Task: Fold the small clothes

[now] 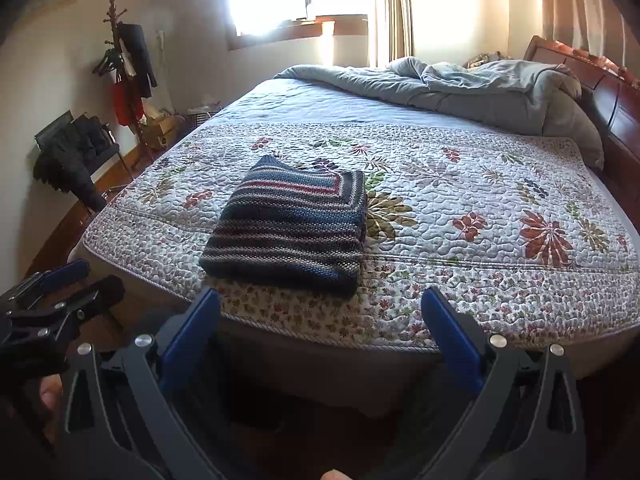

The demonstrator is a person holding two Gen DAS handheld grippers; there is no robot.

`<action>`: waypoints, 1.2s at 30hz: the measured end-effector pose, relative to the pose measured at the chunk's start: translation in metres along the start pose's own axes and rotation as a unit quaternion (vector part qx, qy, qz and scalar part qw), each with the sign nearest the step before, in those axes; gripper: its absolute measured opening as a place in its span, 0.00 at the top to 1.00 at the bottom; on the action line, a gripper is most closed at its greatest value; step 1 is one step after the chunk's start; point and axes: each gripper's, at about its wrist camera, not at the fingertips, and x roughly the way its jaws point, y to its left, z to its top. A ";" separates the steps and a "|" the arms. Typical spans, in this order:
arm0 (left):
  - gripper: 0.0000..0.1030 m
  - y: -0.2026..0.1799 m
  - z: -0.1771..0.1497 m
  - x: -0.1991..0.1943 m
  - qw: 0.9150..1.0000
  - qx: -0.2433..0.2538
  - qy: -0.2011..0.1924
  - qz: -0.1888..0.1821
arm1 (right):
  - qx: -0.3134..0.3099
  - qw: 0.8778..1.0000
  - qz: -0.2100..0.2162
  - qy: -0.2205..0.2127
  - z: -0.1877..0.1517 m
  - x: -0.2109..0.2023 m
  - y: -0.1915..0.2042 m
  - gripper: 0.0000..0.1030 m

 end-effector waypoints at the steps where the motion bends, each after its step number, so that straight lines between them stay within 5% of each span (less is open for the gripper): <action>1: 0.04 0.001 0.000 0.000 1.000 -0.002 -0.004 0.003 | 0.002 1.000 -0.001 0.000 0.000 0.001 -0.001 0.03; 36: 0.04 -0.006 0.006 0.001 0.998 0.025 -0.006 0.065 | 0.019 1.000 0.010 -0.002 -0.002 0.005 -0.009 0.03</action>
